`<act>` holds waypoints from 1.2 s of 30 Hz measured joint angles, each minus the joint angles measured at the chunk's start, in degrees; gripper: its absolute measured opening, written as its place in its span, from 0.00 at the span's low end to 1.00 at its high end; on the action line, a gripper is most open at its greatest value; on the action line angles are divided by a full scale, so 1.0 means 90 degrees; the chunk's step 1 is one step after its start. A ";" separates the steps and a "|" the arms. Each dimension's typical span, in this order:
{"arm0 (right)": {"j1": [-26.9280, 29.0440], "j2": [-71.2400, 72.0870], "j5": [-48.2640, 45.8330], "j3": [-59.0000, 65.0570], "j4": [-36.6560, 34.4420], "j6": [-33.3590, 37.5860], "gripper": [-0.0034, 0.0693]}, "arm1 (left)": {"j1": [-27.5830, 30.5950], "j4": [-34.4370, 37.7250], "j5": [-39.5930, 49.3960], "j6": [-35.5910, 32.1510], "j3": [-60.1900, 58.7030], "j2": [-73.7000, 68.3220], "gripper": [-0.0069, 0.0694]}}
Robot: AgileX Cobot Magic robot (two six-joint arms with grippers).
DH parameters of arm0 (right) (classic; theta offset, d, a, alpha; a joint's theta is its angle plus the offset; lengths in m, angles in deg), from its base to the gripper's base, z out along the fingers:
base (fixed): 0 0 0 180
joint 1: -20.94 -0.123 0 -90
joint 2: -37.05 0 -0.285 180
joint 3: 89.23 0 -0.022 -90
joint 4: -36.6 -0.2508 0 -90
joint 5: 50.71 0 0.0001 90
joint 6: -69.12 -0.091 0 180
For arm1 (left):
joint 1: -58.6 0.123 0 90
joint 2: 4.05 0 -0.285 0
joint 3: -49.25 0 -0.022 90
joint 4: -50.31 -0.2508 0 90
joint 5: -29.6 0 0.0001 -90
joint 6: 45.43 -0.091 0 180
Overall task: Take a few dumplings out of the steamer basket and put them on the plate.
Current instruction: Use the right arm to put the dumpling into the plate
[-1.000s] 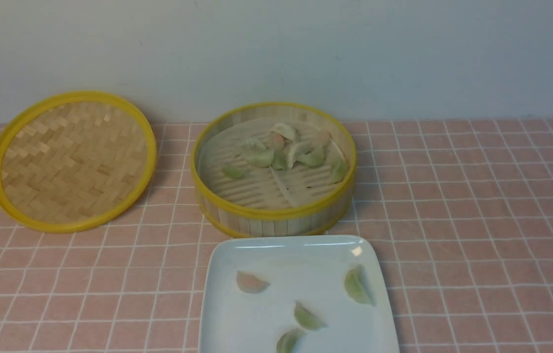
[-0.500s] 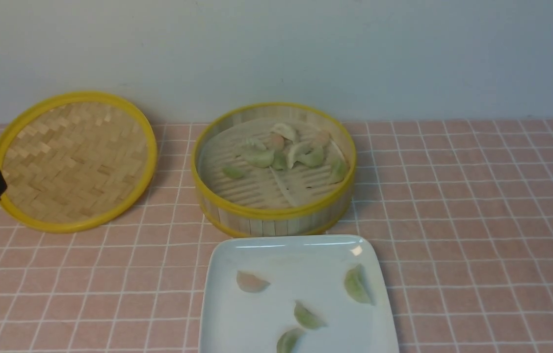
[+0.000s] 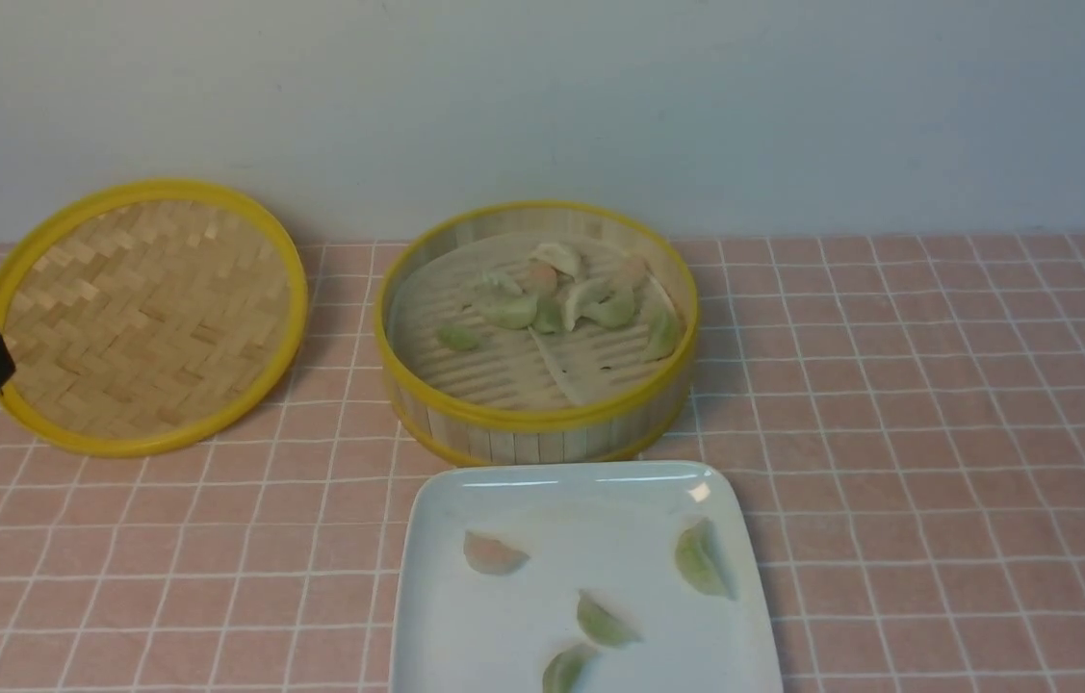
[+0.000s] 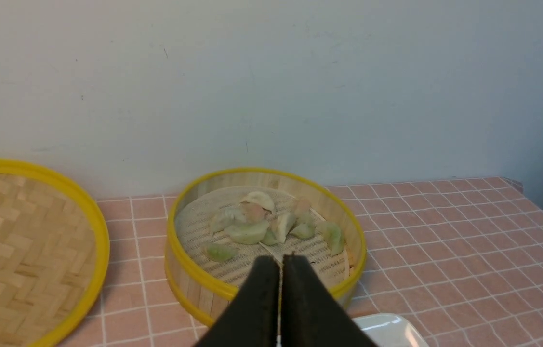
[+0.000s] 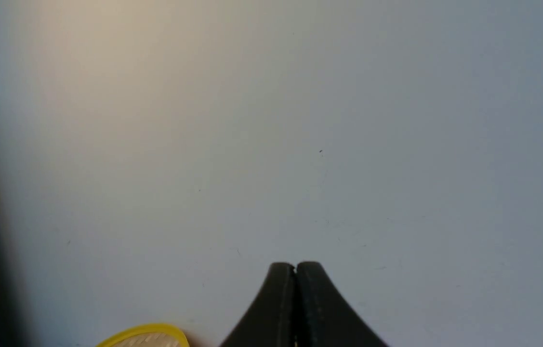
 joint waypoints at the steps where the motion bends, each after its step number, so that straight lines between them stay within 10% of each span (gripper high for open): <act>1: 0.0000 0.0000 0.0000 0.0000 0.0008 0.0000 0.03 | 0.0000 0.0000 0.0000 0.0000 0.0000 0.0000 0.08; 13: 0.0000 0.0000 0.0000 0.0000 0.0036 -0.0005 0.03 | 0.0894 -0.1732 -0.0436 0.0609 -0.1659 0.1460 0.08; 22: 0.0000 0.0000 0.0000 0.0000 0.0042 -0.0005 0.03 | 0.1951 -0.1772 -0.0634 0.0045 -0.4243 0.2927 0.08; 36: 0.0000 0.0000 0.0000 0.0000 0.0042 -0.0005 0.03 | 0.1951 -0.1773 -0.0377 0.0022 -0.4363 0.3053 0.08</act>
